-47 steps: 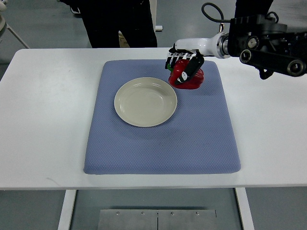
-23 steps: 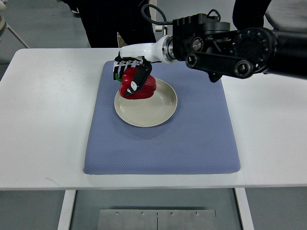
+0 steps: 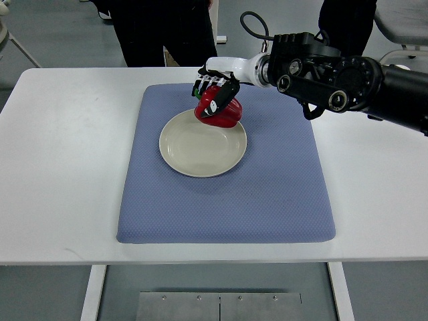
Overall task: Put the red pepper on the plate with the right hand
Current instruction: 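Carry the pepper with the right hand over the cream plate, then lower the pepper onto the plate and open the right hand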
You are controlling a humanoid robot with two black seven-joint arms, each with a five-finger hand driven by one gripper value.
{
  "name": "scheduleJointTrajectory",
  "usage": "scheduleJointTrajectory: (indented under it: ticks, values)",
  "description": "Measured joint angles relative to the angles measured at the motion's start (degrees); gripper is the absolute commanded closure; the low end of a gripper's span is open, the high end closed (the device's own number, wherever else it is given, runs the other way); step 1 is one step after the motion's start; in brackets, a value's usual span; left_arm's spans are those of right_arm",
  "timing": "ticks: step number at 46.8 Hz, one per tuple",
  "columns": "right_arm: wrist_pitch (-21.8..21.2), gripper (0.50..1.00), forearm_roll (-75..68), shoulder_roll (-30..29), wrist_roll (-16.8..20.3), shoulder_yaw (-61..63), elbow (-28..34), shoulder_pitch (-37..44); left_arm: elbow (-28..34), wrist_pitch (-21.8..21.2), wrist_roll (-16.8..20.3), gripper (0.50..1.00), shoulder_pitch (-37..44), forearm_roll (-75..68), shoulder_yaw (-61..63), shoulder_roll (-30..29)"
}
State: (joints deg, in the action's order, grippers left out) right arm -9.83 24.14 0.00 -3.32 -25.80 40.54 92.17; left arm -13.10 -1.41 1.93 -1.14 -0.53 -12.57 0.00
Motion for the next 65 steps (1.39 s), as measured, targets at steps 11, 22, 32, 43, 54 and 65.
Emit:
scheduleJointTrajectory:
  ticks: [11,22,32,43,54,65]
  values:
    - [-0.3,1.0,-5.2,0.0,0.6,0.2,0.2,-0.1,0.0,0.0,0.0,0.5,0.0,0.0,0.0,0.0]
    - [-0.4,1.0,-7.4,0.0,0.6,3.0,1.6,-0.1,0.0,0.0,0.0,0.5,0.0,0.0,0.0,0.0]
    - [-0.2,1.0,-11.0,0.0,0.4,4.7,2.4,-1.5,0.0,0.0,0.0,0.5,0.0,0.0,0.0,0.0]
    - [0.0,1.0,-11.1,0.0,0.3,4.7,2.5,-4.1,0.0,0.0,0.0,0.5,0.0,0.0,0.0,0.0]
    - [1.3,0.974,-11.1,0.0,0.3,6.7,2.5,-6.8,0.0,0.0,0.0,0.5,0.0,0.0,0.0,0.0]
    - [2.2,0.5,-11.0,0.0,0.5,7.0,2.5,-7.3,0.0,0.0,0.0,0.5,0.0,0.0,0.0,0.0]
